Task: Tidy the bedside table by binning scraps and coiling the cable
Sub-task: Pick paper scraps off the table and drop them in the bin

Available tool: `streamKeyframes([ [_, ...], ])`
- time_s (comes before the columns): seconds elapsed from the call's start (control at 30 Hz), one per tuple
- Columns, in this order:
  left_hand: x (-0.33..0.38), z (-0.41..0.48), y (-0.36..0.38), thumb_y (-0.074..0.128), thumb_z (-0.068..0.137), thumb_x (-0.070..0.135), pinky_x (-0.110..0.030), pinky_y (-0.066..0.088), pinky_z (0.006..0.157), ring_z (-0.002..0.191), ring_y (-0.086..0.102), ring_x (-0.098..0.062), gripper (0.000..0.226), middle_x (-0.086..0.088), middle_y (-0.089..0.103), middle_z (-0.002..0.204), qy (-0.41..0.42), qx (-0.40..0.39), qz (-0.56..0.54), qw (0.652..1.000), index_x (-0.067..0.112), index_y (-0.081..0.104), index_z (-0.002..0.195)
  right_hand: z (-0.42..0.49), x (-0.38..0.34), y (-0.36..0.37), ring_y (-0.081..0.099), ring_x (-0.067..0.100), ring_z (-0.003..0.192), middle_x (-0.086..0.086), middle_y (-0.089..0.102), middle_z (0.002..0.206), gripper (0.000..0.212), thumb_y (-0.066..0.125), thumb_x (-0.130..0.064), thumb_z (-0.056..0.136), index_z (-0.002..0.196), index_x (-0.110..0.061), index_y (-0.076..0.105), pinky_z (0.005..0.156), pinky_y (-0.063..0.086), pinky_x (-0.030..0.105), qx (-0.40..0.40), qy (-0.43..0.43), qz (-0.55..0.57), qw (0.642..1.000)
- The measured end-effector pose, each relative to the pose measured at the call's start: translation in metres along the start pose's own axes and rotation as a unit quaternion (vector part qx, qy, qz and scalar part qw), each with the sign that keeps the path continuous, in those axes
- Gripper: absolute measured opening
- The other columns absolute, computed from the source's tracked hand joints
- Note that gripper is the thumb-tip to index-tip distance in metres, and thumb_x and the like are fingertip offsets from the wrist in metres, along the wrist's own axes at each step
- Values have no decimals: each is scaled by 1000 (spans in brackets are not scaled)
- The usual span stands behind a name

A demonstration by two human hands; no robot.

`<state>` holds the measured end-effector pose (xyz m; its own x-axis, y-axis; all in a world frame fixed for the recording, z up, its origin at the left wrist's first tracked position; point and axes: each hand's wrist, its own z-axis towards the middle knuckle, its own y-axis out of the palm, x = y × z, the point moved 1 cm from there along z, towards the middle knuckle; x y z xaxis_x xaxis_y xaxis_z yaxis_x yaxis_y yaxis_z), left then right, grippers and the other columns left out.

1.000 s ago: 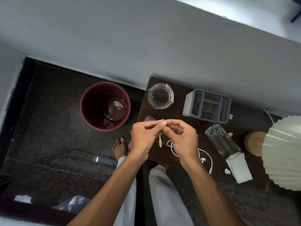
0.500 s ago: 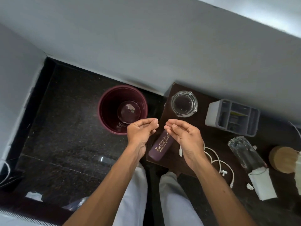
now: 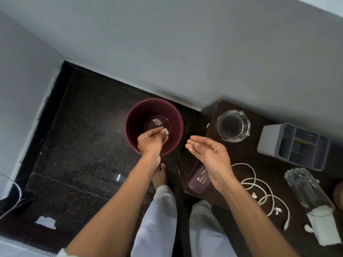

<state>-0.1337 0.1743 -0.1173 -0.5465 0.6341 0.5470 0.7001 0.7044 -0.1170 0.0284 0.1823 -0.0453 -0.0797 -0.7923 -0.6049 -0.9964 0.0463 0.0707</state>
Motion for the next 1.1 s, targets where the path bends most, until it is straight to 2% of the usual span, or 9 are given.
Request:
streamKeyframes([
  [0.13, 7, 26, -6, 72, 92, 4, -29, 63, 77, 90, 77, -23, 6, -13, 77, 98, -9, 13, 24, 1000, 10, 73, 90, 11, 2, 13, 74, 22, 101, 15, 75, 106, 21, 54, 2, 99, 114, -1, 68, 90, 58, 24, 1, 5, 3, 1000],
  [0.33, 15, 43, -16, 64, 99, 8, -30, 63, 79, 90, 76, -21, 7, -12, 76, 99, -36, 27, 11, 999, 6, 71, 98, 23, 7, 27, 75, 19, 99, 13, 76, 105, 19, 56, 0, 99, 107, -9, 70, 91, 57, 26, 0, 10, -16, 1000],
  [0.47, 15, 32, -22, 56, 103, 10, -30, 61, 85, 99, 75, -24, 19, -15, 75, 108, -43, 18, -23, 999, 0, 68, 114, 27, 11, 34, 75, 15, 97, 9, 76, 104, 19, 57, -1, 99, 102, -15, 70, 89, 57, 23, 9, 7, -42, 999],
  [0.57, 11, 12, -22, 53, 105, 14, -32, 59, 92, 103, 74, -23, 24, -16, 75, 112, -47, -9, -50, 998, 0, 69, 116, 25, 12, 33, 75, 14, 95, 9, 75, 103, 21, 56, -1, 99, 99, -16, 70, 88, 58, 22, 23, -3, -50, 998],
  [0.77, 4, -52, 3, 51, 106, 14, -30, 58, 87, 102, 75, -23, 23, -15, 76, 109, -38, -95, -81, 991, 3, 69, 114, 2, 14, 16, 76, 14, 90, 6, 78, 94, 22, 58, 1, 96, 99, -15, 74, 90, 60, 31, 85, -85, -90, 989],
  [0.9, -9, -100, 26, 51, 106, 13, -27, 57, 86, 102, 75, -20, 21, -13, 77, 108, -24, -146, -52, 988, 9, 70, 111, -29, 13, -17, 74, 5, 89, -3, 78, 91, 22, 59, -5, 95, 102, -18, 76, 88, 60, 31, 120, -143, -158, 970],
  [1.1, -44, -150, 46, 53, 105, 15, -27, 59, 86, 104, 75, -20, 22, -12, 77, 109, -22, -174, 6, 985, 7, 69, 116, -68, 19, -78, 72, 3, 91, -12, 76, 93, 19, 62, -14, 94, 102, -25, 75, 86, 59, 33, 162, -187, -227, 942],
])
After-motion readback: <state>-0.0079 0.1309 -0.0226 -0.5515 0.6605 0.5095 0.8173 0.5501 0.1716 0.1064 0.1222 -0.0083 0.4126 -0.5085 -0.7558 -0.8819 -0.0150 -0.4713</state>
